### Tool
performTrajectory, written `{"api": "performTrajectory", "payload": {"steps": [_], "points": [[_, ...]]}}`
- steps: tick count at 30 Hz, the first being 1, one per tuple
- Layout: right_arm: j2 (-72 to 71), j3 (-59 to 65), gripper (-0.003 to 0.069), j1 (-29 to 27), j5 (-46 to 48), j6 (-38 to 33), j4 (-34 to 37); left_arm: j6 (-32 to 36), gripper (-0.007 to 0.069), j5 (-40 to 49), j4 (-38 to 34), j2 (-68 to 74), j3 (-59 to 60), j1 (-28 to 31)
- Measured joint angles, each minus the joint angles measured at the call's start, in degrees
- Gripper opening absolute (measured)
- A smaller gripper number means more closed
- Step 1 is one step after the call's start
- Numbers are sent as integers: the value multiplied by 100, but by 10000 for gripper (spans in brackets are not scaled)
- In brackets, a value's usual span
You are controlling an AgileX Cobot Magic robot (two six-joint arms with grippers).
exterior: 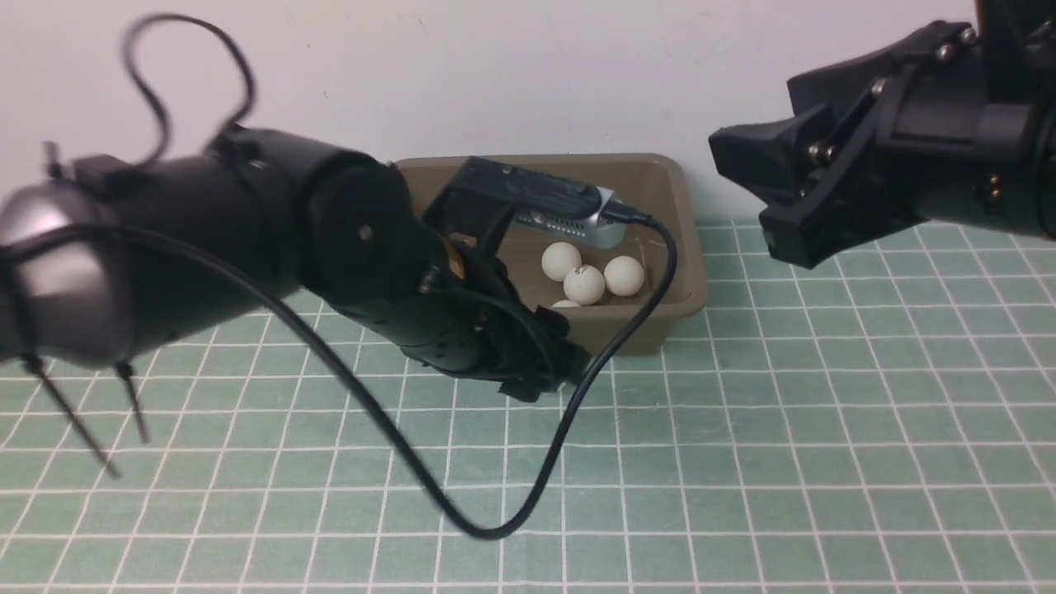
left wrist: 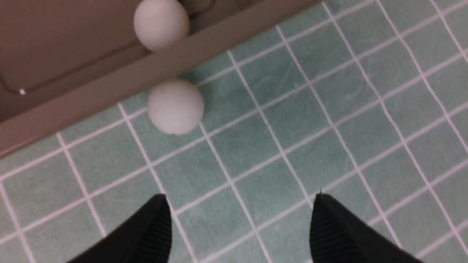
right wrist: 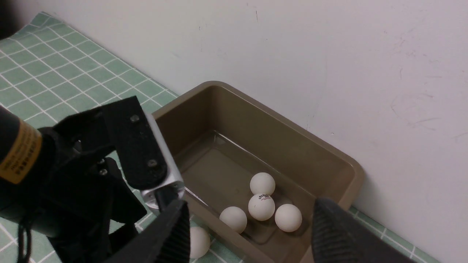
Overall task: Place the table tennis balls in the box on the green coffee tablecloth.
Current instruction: 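Reach for and grasp a ping pong ball on the table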
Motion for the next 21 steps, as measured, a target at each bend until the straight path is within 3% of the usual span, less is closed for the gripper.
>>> {"api": "performTrajectory", "payload": {"steps": [13,21], "points": [[0,0,414,0,-88,2,-261,-1171,457,-1445,-108,757,389,0],[0,0,412,0,-125,7,-651,-1318,457,-2669,-60,1070,724,-283]]}}
